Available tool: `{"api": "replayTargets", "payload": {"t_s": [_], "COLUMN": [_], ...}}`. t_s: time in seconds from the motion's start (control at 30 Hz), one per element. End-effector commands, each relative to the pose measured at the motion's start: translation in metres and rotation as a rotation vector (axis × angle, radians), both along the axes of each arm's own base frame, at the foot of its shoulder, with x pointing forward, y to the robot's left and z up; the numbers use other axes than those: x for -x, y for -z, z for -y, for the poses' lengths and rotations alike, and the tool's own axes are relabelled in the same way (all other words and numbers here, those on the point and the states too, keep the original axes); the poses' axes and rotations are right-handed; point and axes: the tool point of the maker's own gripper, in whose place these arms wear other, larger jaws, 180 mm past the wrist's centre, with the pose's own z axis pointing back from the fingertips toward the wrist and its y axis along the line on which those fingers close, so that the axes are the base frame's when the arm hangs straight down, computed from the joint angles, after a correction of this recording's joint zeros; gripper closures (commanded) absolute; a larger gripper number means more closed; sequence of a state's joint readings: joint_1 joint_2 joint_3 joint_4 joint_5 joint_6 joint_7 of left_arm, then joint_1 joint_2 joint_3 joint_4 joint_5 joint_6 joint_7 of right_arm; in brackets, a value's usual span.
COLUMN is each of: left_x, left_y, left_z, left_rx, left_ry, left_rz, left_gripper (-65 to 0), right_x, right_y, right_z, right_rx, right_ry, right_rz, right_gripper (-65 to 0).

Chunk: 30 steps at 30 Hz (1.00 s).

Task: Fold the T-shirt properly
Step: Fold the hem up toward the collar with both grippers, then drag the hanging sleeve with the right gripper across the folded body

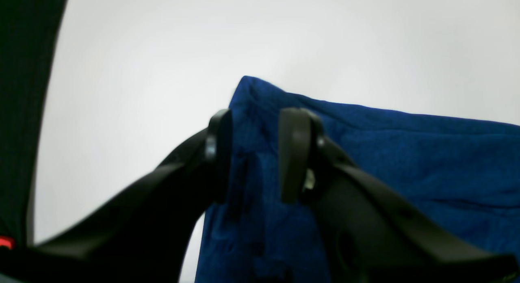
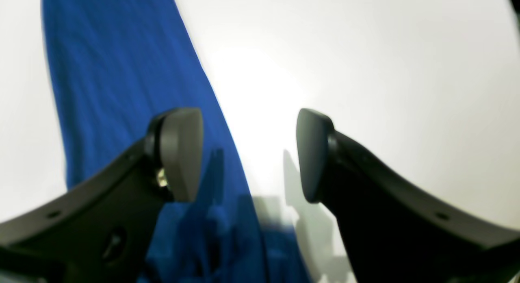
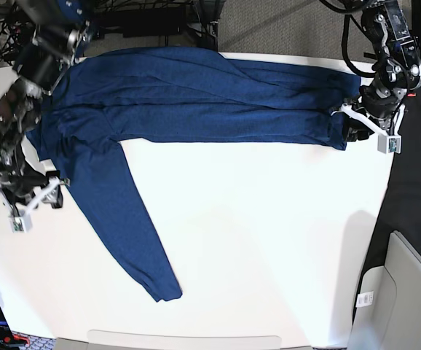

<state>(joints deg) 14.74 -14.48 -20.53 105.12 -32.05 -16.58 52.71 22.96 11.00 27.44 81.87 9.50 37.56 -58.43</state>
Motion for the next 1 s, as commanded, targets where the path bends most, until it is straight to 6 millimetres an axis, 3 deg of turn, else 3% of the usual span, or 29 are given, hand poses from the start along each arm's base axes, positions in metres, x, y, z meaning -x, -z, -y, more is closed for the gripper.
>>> {"api": "replayTargets", "payload": {"t_s": [0.0, 0.17, 0.37, 0.77, 0.87, 0.97], "left_x": [-0.007, -0.007, -0.007, -0.008, -0.008, -0.008], "left_y": [-0.013, -0.014, -0.014, -0.014, -0.014, -0.013], "left_z": [-0.002, -0.004, -0.004, -0.004, -0.003, -0.002], "left_rx": [-0.012, -0.014, -0.014, -0.014, -0.013, -0.012], "left_ry": [0.009, 0.004, 0.002, 0.003, 0.005, 0.008], "left_rz": [0.044, 0.048, 0.050, 0.051, 0.051, 0.050], "left_gripper": [-19.1, -19.0, -19.0, -19.0, -19.0, -19.0], "right_x": [-0.018, -0.052, -0.071, -0.064, -0.057, -0.053], "right_y": [-0.018, -0.005, 0.023, 0.080, 0.089, 0.093], "right_z": [0.001, -0.023, -0.037, -0.059, -0.069, -0.086], "right_rx": [0.019, 0.019, -0.002, -0.058, -0.071, -0.087], "right_ry": [-0.013, -0.080, -0.105, -0.144, -0.162, -0.207], "right_rz": [0.066, 0.068, 0.032, -0.045, -0.079, -0.106], "right_gripper": [-35.1, -35.1, -35.1, -34.6, -25.7, -6.4]}}
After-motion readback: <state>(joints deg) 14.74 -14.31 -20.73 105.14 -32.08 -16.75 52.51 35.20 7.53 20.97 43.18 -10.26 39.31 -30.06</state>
